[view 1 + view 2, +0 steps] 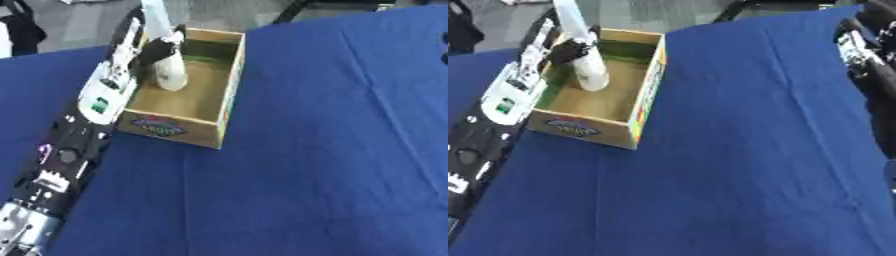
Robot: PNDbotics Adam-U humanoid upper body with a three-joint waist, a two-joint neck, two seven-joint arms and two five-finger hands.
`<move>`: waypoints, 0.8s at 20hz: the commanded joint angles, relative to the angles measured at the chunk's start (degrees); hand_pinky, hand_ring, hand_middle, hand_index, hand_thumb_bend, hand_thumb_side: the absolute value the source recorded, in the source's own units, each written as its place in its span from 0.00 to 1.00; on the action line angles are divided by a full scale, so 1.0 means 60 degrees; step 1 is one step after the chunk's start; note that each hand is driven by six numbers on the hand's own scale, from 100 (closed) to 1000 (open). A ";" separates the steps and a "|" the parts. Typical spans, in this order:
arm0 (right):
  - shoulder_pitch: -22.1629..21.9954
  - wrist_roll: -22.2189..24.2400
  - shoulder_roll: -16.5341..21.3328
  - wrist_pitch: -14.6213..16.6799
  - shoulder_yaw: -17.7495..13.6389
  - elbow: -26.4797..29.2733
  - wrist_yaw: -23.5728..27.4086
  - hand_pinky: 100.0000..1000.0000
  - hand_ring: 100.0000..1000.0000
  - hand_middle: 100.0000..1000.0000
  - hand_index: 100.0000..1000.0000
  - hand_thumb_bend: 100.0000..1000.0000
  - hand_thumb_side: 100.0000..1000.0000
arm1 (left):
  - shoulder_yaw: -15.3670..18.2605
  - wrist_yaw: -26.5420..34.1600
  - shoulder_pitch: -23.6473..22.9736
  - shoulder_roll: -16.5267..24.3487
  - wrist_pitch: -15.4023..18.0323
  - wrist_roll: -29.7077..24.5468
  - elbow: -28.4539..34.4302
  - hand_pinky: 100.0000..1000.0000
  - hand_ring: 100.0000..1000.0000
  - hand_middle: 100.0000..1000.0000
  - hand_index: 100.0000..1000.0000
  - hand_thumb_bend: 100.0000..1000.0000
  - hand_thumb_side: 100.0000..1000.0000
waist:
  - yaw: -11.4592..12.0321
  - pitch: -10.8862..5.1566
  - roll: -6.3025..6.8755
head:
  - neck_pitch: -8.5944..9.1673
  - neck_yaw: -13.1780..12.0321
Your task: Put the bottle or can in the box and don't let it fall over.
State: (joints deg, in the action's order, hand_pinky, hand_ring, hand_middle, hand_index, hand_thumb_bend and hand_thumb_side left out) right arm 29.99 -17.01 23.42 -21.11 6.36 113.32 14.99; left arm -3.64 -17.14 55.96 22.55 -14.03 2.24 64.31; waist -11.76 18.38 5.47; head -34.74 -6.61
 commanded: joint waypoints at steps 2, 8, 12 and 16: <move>-0.0025 -0.0094 0.0311 -0.0006 -0.0131 0.0212 0.0052 1.00 0.98 1.00 1.00 0.00 0.42 | 0.0081 0.0121 -0.0318 0.0540 -0.0350 -0.0284 0.1245 1.00 1.00 1.00 0.96 0.23 0.38 | 0.0115 -0.0385 -0.0092 | -0.0105 0.0164; -0.0214 -0.0186 0.0431 -0.0006 -0.0209 0.0212 0.0042 1.00 0.98 1.00 1.00 0.00 0.41 | 0.0061 0.0749 -0.1530 0.0837 -0.0623 -0.0592 0.3077 1.00 1.00 1.00 0.95 0.13 0.37 | 0.0419 -0.0502 -0.0114 | -0.0202 0.0374; -0.0349 -0.0296 0.0499 -0.0003 -0.0298 0.0212 0.0037 1.00 0.98 1.00 1.00 0.00 0.41 | 0.0211 0.1375 -0.2461 0.1031 -0.0755 -0.0423 0.4663 1.00 1.00 1.00 0.94 0.00 0.40 | 0.0620 -0.0576 -0.0146 | -0.0312 0.0546; -0.0459 -0.0369 0.0567 -0.0003 -0.0357 0.0212 0.0031 1.00 0.98 1.00 1.00 0.00 0.41 | 0.0600 0.2260 -0.3583 0.1215 -0.0728 0.0078 0.6468 1.00 1.00 1.00 0.92 0.00 0.51 | 0.0766 -0.0633 -0.0163 | -0.0359 0.0701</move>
State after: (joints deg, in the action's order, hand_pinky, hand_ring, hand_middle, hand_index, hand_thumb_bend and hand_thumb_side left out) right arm 26.78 -18.83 25.24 -21.13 4.91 113.32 14.99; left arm -1.36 -5.15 34.00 27.77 -18.40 1.75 99.23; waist -7.14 15.96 4.79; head -36.70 -2.77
